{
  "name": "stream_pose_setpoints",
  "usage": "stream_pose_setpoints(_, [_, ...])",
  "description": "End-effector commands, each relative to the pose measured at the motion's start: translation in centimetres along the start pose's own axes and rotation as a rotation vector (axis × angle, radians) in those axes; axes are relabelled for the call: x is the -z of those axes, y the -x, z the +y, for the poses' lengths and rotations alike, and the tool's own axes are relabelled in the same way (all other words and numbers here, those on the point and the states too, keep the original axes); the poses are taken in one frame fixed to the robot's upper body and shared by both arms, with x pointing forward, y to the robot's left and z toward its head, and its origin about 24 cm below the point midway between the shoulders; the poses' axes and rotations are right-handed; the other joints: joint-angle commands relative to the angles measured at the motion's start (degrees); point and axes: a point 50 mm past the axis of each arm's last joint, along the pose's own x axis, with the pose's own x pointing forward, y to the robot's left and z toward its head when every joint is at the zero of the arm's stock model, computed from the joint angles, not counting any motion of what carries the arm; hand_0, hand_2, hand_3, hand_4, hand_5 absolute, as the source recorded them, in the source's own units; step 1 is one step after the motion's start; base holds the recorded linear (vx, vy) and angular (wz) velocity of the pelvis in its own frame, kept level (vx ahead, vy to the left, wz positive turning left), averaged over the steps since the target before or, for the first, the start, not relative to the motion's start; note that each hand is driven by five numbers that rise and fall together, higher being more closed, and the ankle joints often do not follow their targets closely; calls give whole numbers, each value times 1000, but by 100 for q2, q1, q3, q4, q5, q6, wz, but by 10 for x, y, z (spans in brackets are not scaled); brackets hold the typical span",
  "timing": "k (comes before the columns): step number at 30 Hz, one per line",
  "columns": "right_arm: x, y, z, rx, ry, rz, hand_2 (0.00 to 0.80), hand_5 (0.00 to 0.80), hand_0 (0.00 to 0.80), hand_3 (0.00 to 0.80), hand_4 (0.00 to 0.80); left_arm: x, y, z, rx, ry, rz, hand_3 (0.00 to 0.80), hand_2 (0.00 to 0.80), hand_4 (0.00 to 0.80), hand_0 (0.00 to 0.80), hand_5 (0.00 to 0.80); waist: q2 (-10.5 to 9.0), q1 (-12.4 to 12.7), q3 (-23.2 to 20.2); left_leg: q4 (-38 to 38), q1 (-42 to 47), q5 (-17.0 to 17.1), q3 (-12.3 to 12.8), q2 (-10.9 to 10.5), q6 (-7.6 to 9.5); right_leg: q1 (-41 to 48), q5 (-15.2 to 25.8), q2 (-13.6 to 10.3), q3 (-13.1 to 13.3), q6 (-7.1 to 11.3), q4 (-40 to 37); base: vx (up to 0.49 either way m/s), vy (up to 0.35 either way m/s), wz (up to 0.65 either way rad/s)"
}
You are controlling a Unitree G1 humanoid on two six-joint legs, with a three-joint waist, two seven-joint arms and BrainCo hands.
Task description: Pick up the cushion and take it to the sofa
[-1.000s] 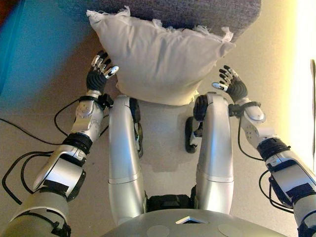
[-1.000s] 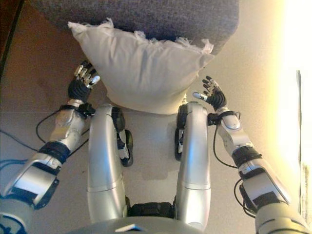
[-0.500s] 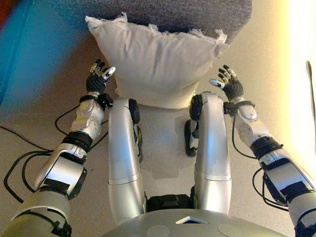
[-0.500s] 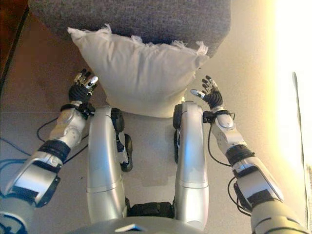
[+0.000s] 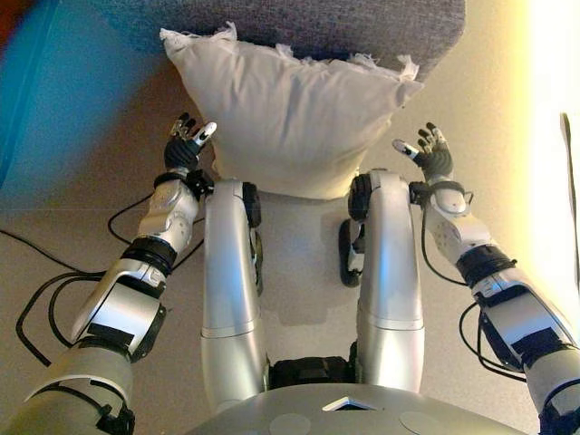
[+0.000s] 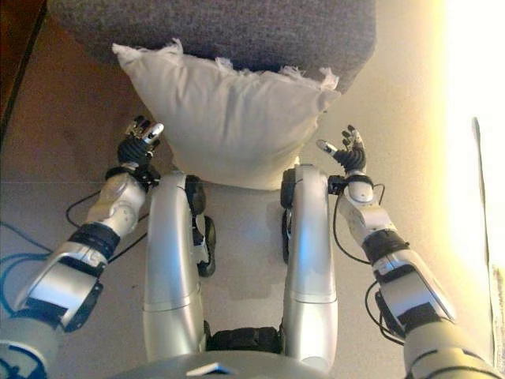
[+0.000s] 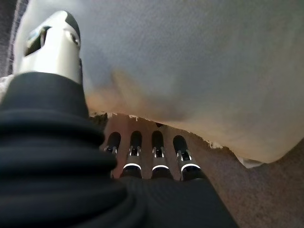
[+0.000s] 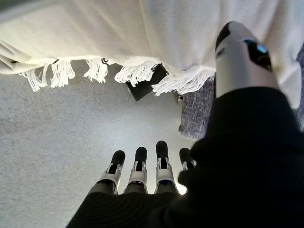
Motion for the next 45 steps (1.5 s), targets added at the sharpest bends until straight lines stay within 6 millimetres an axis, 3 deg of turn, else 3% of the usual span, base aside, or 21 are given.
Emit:
stream_pose_setpoints(1, [-69, -8, 52, -187, -67, -205, 0, 0, 0, 0, 0, -14, -3, -75, 223, 12, -59, 0, 0, 0, 0, 0, 143, 188, -70, -1097, 88, 254, 1127, -173, 1017, 314, 324, -141, -922, -912, -968, 0, 0, 0])
stream_pose_setpoints(11, [-104, -3, 91, -413, -105, -276, 0, 0, 0, 0, 0, -40, -1, -109, 386, 50, -107, 0, 0, 0, 0, 0, 65, 174, -70, -1369, 88, 728, 1063, -230, 969, 314, 889, -77, -715, -721, -1369, 79, -6, 6])
stream_pose_setpoints(14, [-102, 4, 104, -530, -109, -278, 0, 0, 0, 0, 0, -39, 2, -120, 444, 51, -97, 0, 0, 0, 0, 0, -17, 151, -70, -1389, 99, 875, 1056, -170, 924, 339, 1095, -28, -611, -656, -1475, 146, -8, 5])
stream_pose_setpoints(22, [-84, 7, 110, -706, -105, -207, 0, 0, 0, 0, 0, -28, 2, -124, 485, -11, -33, 0, 0, 0, 0, 0, -23, 101, -70, -1732, 382, 1105, 945, -100, 793, 732, 1284, -63, -606, -557, -1974, 80, -6, 4])
stream_pose_setpoints(23, [-83, 6, 110, -718, -113, -202, 0, 0, 0, 0, 0, -28, 1, -124, 492, -22, -30, 50, 50, 50, 50, 50, -22, 100, -70, -1787, 413, 1126, 947, -114, 774, 762, 1299, -64, -608, -555, -2028, 46, -8, 8])
stream_pose_setpoints(24, [-82, 6, 109, -726, -114, -199, 0, 0, 0, 0, 0, -27, 0, -124, 491, -28, -24, 505, 505, 505, 505, 505, -23, 98, -70, -1831, 446, 1143, 941, -121, 754, 801, 1315, -66, -608, -549, -2077, 44, -10, 11])
stream_pose_setpoints(25, [-82, 7, 110, -731, -112, -198, 0, 0, 0, 0, 0, -27, 0, -124, 494, -29, -25, 800, 800, 800, 800, 800, -29, 89, -70, -1854, 468, 1149, 931, -120, 743, 825, 1333, -64, -606, -543, -2120, 45, -10, 12])
stream_pose_setpoints(26, [-80, 7, 109, -732, -107, -192, 0, 0, 0, 0, 0, -27, 0, -124, 503, -40, -23, 800, 800, 800, 800, 800, -28, 92, -70, -1896, 494, 1170, 923, -132, 720, 848, 1355, -81, -609, -531, -2166, 42, -11, 9])
stream_pose_setpoints(27, [-79, 7, 108, -725, -99, -192, 536, 536, 536, 536, 536, -27, 0, -124, 499, -51, -24, 800, 800, 800, 800, 800, -25, 89, -70, -1941, 516, 1194, 924, -127, 706, 868, 1376, -93, -612, -525, -2197, 48, -15, 5])
stream_pose_setpoints(28, [-77, 7, 107, -716, -100, -193, 800, 800, 800, 800, 800, -27, 0, -123, 499, -54, -28, 800, 800, 800, 800, 800, -25, 86, -70, -1973, 534, 1212, 922, -131, 694, 894, 1397, -101, -610, -515, -2233, 51, -19, 2])
stream_pose_setpoints(39, [-74, 9, 97, -663, -130, -224, 800, 800, 800, 800, 800, -29, 5, -124, 519, -68, -80, 800, 800, 800, 800, 800, -10, 91, -70, -2175, 559, 1301, 875, -151, 600, 911, 1501, -148, -611, -426, -2403, 16, -21, 4])
stream_pose_setpoints(45, [-67, 15, 88, -619, -149, -255, 800, 800, 800, 800, 800, -26, 11, -113, 499, -22, -130, 800, 800, 800, 800, 800, 4, 95, -70, -2443, 655, 1371, 848, -132, 529, 997, 1563, -132, -612, -368, -2614, 0, 0, 0])
